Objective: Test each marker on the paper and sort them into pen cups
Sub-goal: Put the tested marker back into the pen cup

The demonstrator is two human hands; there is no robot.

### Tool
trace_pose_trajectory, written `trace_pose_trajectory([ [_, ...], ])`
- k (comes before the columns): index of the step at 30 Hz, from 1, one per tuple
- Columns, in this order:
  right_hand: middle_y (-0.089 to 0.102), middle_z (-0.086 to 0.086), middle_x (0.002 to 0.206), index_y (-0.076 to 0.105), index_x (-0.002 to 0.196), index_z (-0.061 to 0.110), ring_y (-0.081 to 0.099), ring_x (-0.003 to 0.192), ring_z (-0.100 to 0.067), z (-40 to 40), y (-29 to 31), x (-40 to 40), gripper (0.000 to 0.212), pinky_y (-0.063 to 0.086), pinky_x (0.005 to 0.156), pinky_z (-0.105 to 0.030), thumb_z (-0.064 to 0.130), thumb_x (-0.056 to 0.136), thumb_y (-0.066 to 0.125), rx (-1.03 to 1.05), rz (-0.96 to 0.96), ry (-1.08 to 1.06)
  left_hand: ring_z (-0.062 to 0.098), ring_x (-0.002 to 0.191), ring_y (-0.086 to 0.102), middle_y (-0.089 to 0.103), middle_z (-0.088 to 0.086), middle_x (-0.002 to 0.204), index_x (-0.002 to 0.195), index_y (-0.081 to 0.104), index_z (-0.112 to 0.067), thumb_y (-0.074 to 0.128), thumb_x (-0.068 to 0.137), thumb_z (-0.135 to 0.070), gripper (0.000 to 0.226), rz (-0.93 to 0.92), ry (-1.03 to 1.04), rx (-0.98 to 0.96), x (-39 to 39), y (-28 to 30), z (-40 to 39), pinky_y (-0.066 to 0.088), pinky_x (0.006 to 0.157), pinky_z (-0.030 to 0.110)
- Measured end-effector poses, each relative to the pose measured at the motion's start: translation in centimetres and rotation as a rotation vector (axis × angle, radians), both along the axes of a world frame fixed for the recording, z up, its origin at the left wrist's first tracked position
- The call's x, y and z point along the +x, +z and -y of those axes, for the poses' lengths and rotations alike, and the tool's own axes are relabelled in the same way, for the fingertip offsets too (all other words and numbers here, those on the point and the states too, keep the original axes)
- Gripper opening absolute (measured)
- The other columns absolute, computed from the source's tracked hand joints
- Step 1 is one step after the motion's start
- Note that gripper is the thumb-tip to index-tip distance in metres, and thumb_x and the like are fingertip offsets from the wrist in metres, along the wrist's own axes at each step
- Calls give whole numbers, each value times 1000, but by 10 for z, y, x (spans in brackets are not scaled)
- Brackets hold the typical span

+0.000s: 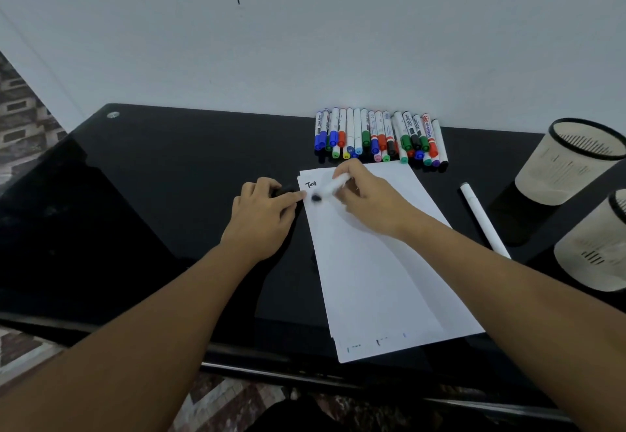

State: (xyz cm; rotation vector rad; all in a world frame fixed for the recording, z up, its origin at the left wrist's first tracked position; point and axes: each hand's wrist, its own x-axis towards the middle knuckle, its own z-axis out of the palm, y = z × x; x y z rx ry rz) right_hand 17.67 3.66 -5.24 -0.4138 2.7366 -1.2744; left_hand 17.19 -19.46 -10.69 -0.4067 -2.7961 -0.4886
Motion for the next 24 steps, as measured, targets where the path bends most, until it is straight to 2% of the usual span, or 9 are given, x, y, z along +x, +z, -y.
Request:
trace_pose_trajectory([
  [2,59,4,86,57,117,26,54,78,-14,6,0,-1,29,51,78,-38,51,107,46,-99,3,-88,22,112,39,48,-3,129,134,61,-46,44,104,-40,35,11,-3,-25,0,1,-1,36,91,37],
  [5,49,2,75,59,96,8,44,69,-14,19,-6,-5,48,40,69,-31,54,104,51,-191,-49,-241,21,115,38,46,-4,132,136,59,-47,42,104,-41,37,31,-15,-44,0,2,-1,36,93,37],
  [6,50,-1,74,61,96,6,46,69,-15,23,-9,-7,47,43,70,-33,51,104,53,-213,-57,-271,21,116,38,46,-4,132,137,59,-47,42,104,-41,37,36,-16,-47,0,3,-1,36,94,38],
  [8,64,-2,82,67,102,17,62,79,-17,28,-15,-9,26,56,81,-39,41,102,57,-284,-53,-294,21,118,37,45,-5,134,137,58,-48,42,104,-41,37,50,-16,-59,-1,4,-1,37,96,39],
  [11,75,4,88,67,103,28,72,88,-9,30,-22,-8,8,59,93,-41,31,99,62,-336,-37,-294,21,116,38,46,-5,133,136,59,-47,42,104,-40,37,43,-21,-40,0,3,-1,37,95,39],
  [15,67,1,80,69,100,12,63,76,-11,28,-28,-7,31,53,77,-32,43,98,65,-266,-34,-335,20,116,38,45,-5,132,138,56,-48,41,104,-41,38,37,-25,-43,0,3,-1,36,94,37],
  [19,62,7,87,61,106,21,58,78,0,28,-23,-12,11,45,73,-18,29,100,65,-307,-68,-292,20,117,37,44,-6,133,138,56,-49,40,104,-41,38,50,-28,-56,-1,4,0,34,95,36],
  [21,64,12,90,60,106,23,58,78,5,28,-26,-13,13,45,71,-14,26,98,69,-274,-108,-272,19,117,37,43,-6,133,138,56,-49,40,104,-42,38,60,-25,-54,-2,3,-1,33,94,34],
  [24,68,8,87,64,99,28,63,82,-2,28,-34,-14,12,55,81,-34,34,94,72,-264,-109,-286,20,118,37,43,-6,134,137,57,-49,42,104,-40,38,59,-26,-42,-1,4,-2,32,94,34],
])
